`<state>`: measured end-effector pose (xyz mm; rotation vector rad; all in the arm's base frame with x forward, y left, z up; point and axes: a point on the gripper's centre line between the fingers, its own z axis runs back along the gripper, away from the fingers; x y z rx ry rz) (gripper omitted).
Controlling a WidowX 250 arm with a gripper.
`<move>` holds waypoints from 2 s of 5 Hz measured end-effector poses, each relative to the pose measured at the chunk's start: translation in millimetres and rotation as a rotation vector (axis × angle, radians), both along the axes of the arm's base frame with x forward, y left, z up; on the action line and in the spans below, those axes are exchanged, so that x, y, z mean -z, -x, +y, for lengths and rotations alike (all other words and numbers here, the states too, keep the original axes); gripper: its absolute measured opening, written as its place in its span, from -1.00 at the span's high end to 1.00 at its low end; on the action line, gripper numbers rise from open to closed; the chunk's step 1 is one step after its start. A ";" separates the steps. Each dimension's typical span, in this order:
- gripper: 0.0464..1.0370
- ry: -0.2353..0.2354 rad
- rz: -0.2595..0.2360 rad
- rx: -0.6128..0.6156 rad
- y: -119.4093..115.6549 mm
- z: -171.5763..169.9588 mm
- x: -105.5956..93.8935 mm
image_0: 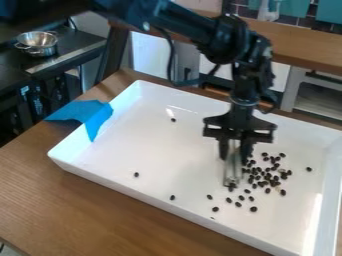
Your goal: Sweep into pile
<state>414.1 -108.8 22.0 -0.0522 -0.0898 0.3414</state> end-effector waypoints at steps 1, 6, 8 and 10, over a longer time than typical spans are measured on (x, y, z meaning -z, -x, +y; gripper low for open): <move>0.36 0.011 0.008 -0.002 -3.5 -21.7 1.2; 0.36 0.205 0.015 0.034 -9.4 2.0 -52.5; 0.36 0.176 -0.021 0.049 -8.5 81.0 -67.2; 0.36 -0.032 -0.006 0.158 1.8 132.5 -39.9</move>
